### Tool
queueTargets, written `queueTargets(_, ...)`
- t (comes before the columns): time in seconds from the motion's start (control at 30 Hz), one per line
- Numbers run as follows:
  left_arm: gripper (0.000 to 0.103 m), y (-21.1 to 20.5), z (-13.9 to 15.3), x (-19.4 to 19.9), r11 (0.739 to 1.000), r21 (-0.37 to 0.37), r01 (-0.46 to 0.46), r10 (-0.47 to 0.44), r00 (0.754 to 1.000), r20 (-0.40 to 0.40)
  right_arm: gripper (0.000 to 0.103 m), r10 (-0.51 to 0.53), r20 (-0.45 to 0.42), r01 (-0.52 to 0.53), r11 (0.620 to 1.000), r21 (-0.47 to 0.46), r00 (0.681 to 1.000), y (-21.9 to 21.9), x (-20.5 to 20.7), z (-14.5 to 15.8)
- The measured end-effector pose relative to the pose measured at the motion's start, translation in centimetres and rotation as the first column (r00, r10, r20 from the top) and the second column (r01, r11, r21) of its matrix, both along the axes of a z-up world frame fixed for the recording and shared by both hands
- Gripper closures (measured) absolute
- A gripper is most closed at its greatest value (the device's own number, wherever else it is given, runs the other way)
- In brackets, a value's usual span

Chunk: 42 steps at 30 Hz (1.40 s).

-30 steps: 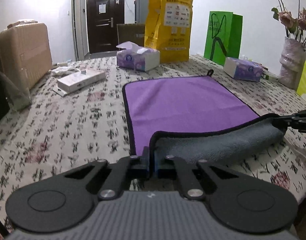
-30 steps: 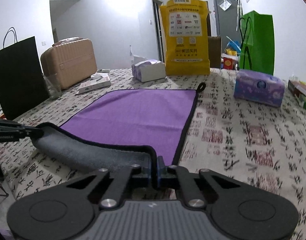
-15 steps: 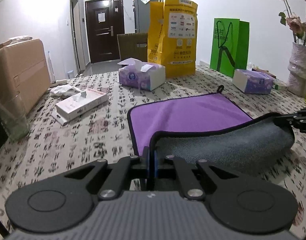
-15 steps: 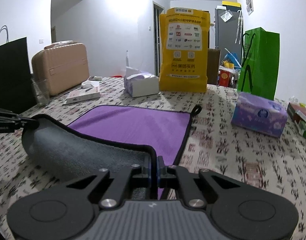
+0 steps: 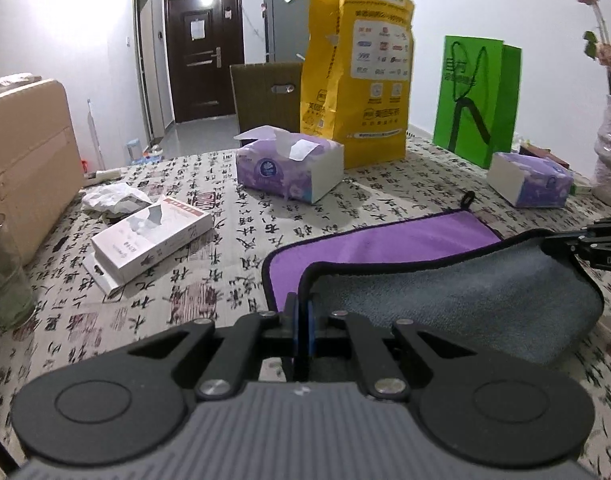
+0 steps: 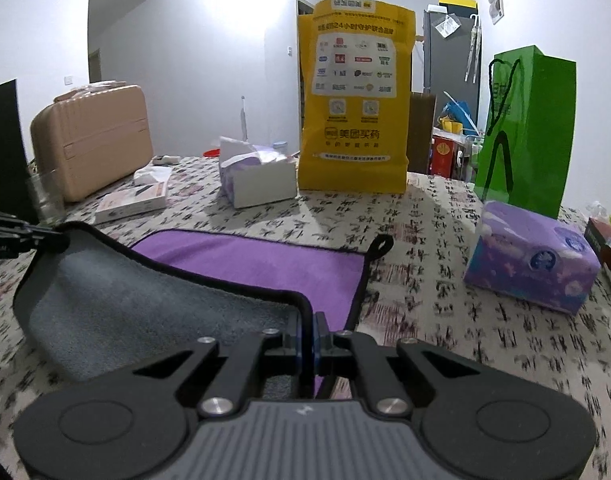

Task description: Fold towel

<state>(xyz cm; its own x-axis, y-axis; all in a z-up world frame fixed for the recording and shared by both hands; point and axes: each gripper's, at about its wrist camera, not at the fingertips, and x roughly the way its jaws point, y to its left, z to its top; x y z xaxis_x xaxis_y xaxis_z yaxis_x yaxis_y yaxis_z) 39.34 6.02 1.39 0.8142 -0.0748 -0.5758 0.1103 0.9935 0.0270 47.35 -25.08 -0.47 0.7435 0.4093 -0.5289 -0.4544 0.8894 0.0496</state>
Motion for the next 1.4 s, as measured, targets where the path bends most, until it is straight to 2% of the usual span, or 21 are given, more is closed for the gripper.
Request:
queueTargets(0.17, 0.098, 0.8, -0.3, 3.2, 1.000, -0.014, -0.006, 0.005, 1.000, -0.016, 0.098, -0.005, 0.004, 0.005, 1.000, 0.000, 1.000, 0.4, 3.3, 0.0)
queueTargets(0.43, 0.098, 1.8, -1.3, 8.2, 1.000, -0.025, -0.012, 0.010, 0.998, -0.058, 0.098, -0.011, -0.038, 0.012, 1.000, 0.010, 0.999, 1.1, 8.7, -1.1)
queueTargets(0.77, 0.098, 2.8, -3.0, 11.3, 0.999, -0.034, -0.011, 0.008, 0.995, -0.099, 0.098, -0.005, -0.057, 0.005, 1.000, -0.009, 0.998, 2.1, 12.7, -2.2)
queueTargets(0.87, 0.095, 3.0, -3.4, 11.9, 0.999, -0.018, -0.029, 0.027, 0.993, -0.115, 0.096, -0.005, -0.078, 0.004, 1.000, -0.026, 0.997, 2.4, 13.1, -2.6)
queueTargets(0.9, 0.088, 3.2, -3.6, 12.0, 0.999, -0.016, -0.040, 0.038, 0.993, -0.115, 0.091, -0.021, -0.070, 0.019, 0.999, -0.034, 0.997, 2.3, 13.2, -2.7)
queueTargets(0.93, 0.077, 3.4, -3.7, 12.2, 0.999, -0.017, -0.045, 0.043, 0.992, -0.120, 0.086, -0.029, -0.069, 0.026, 0.999, -0.036, 0.997, 2.2, 13.2, -2.7)
queueTargets(1.0, 0.061, 3.7, -3.7, 12.1, 0.999, -0.020, -0.050, 0.047, 0.991, -0.123, 0.084, -0.041, -0.064, 0.039, 0.999, -0.034, 0.997, 1.9, 13.2, -2.6)
queueTargets(1.07, 0.055, 3.7, -3.4, 11.8, 0.999, -0.023, -0.039, 0.036, 0.993, -0.115, 0.080, -0.037, -0.041, 0.036, 0.999, -0.038, 0.998, 1.9, 12.9, -2.2)
queueTargets(1.1, 0.043, 3.6, -3.2, 11.5, 0.999, -0.023, -0.032, 0.029, 0.994, -0.108, 0.075, -0.039, -0.030, 0.038, 0.998, -0.042, 0.999, 1.9, 12.8, -1.9)
queueTargets(1.13, 0.023, 3.6, -2.8, 11.2, 0.999, -0.021, -0.032, 0.030, 0.995, -0.095, 0.067, -0.044, -0.018, 0.043, 0.998, -0.044, 0.999, 1.9, 12.6, -1.5)
queueTargets(1.17, 0.015, 3.5, -2.5, 10.9, 0.999, -0.020, -0.037, 0.035, 0.996, -0.077, 0.062, -0.048, -0.012, 0.048, 0.998, -0.042, 0.999, 1.8, 12.5, -1.2)
queueTargets(1.23, 0.009, 3.4, -1.6, 10.1, 0.999, -0.022, -0.039, 0.038, 0.999, -0.029, 0.039, -0.066, -0.008, 0.065, 0.997, -0.032, 0.998, 1.6, 12.4, -0.6)
queueTargets(1.3, 0.004, 3.2, -0.9, 9.6, 0.999, -0.029, -0.029, 0.029, 0.999, -0.021, 0.027, -0.084, -0.004, 0.084, 0.996, -0.017, 0.996, 1.4, 12.0, 0.0)
queueTargets(1.33, 0.003, 3.2, -0.7, 9.3, 0.999, -0.034, -0.026, 0.025, 1.000, -0.015, 0.021, -0.089, -0.001, 0.089, 0.996, -0.010, 0.996, 1.3, 11.7, 0.3)
queueTargets(1.4, 0.001, 2.9, -0.3, 8.7, 0.999, -0.022, -0.025, 0.025, 1.000, -0.006, 0.021, -0.089, 0.004, 0.089, 0.996, -0.009, 0.996, 1.3, 11.1, 0.7)
